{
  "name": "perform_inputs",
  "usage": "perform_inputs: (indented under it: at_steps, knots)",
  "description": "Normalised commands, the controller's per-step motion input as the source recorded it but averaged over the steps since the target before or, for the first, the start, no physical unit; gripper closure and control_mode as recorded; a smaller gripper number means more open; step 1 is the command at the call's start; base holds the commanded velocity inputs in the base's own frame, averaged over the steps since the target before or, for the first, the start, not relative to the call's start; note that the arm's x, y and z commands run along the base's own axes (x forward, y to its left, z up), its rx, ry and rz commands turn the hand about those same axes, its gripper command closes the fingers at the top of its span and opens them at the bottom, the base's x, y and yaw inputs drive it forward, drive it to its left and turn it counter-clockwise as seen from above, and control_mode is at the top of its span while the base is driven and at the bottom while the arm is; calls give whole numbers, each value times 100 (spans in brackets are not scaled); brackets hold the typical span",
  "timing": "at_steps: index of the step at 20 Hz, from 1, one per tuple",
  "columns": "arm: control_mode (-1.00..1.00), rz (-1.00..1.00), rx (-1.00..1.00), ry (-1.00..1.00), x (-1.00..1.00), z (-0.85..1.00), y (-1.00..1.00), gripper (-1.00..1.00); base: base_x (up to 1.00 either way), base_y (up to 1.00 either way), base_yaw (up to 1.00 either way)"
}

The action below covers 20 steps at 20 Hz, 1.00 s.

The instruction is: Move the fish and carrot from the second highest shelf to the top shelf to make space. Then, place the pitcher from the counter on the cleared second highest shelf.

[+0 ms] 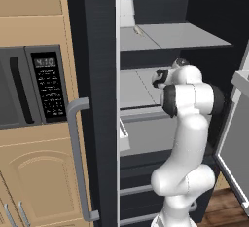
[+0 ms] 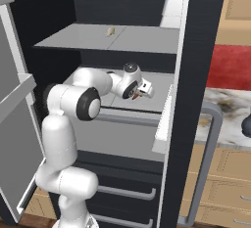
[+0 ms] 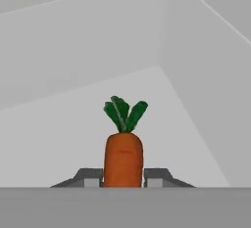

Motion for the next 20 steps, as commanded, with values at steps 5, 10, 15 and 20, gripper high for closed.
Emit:
perform_inputs:
  at_steps: [5,10,15,20]
  knots:
    - [-100,1,0,1,-30,-4,1,100,0,0,0]
    - [-100,17,-5,1,-100,0,26,100,0,0,0]
    - [-100,24,-15,-10,-100,39,54,100,0,0,0]
    - [-100,23,-12,-22,-100,93,37,100,0,0,0]
